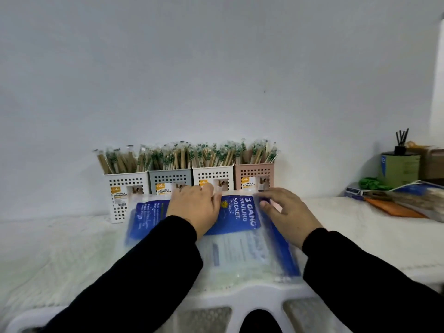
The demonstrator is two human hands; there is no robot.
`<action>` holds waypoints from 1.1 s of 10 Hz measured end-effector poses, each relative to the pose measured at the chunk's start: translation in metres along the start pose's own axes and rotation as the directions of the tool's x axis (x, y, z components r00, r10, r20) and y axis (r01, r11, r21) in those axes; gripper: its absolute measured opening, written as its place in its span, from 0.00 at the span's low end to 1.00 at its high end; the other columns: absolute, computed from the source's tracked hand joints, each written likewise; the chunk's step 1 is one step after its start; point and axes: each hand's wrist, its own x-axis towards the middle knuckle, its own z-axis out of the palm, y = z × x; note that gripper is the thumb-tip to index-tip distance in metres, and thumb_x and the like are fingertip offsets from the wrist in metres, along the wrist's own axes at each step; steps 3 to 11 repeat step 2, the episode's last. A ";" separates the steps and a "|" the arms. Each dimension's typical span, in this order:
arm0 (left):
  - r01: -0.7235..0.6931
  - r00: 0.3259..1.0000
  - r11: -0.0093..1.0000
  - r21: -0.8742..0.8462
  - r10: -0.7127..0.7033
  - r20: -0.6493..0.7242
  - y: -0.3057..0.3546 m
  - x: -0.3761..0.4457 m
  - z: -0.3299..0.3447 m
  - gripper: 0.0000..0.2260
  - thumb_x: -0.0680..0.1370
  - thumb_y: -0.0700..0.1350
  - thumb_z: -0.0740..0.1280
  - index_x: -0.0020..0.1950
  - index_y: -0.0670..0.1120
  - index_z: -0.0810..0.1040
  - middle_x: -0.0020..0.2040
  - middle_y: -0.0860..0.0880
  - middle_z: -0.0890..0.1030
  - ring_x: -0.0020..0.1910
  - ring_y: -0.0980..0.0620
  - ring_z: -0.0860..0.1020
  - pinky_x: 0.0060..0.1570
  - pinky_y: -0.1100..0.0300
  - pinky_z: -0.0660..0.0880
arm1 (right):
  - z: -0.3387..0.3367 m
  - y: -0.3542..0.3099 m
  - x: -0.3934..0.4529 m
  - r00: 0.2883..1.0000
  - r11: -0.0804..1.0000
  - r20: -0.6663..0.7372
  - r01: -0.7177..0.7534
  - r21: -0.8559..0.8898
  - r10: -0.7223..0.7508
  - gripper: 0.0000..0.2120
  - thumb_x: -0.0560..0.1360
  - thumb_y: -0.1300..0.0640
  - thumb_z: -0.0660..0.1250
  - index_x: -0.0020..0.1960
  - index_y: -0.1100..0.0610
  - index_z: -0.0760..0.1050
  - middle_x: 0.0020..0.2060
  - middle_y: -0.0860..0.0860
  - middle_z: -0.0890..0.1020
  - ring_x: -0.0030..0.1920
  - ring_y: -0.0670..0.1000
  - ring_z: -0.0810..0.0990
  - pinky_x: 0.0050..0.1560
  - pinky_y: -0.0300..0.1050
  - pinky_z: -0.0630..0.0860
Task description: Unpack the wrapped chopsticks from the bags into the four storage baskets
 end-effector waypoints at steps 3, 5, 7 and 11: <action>0.027 0.995 0.989 -0.142 -0.040 -0.092 -0.085 -0.129 -0.054 0.26 0.80 0.64 0.43 0.32 0.52 0.68 0.25 0.51 0.70 0.28 0.48 0.75 0.30 0.55 0.68 | -0.094 -0.041 -0.070 0.970 0.893 -0.231 0.165 0.419 -0.071 0.06 0.74 0.49 0.68 0.47 0.48 0.83 0.47 0.47 0.84 0.50 0.45 0.81 0.51 0.34 0.75; 0.027 0.995 0.989 -0.142 -0.040 -0.092 -0.085 -0.129 -0.054 0.26 0.80 0.64 0.43 0.32 0.52 0.68 0.25 0.51 0.70 0.28 0.48 0.75 0.30 0.55 0.68 | -0.094 -0.041 -0.070 0.970 0.893 -0.231 0.165 0.419 -0.071 0.06 0.74 0.49 0.68 0.47 0.48 0.83 0.47 0.47 0.84 0.50 0.45 0.81 0.51 0.34 0.75; 0.027 0.995 0.989 -0.142 -0.040 -0.092 -0.085 -0.129 -0.054 0.26 0.80 0.64 0.43 0.32 0.52 0.68 0.25 0.51 0.70 0.28 0.48 0.75 0.30 0.55 0.68 | -0.094 -0.041 -0.070 0.970 0.893 -0.231 0.165 0.419 -0.071 0.06 0.74 0.49 0.68 0.47 0.48 0.83 0.47 0.47 0.84 0.50 0.45 0.81 0.51 0.34 0.75; 0.027 0.995 0.989 -0.142 -0.040 -0.092 -0.085 -0.129 -0.054 0.26 0.80 0.64 0.43 0.32 0.52 0.68 0.25 0.51 0.70 0.28 0.48 0.75 0.30 0.55 0.68 | -0.094 -0.041 -0.070 0.970 0.893 -0.231 0.165 0.419 -0.071 0.06 0.74 0.49 0.68 0.47 0.48 0.83 0.47 0.47 0.84 0.50 0.45 0.81 0.51 0.34 0.75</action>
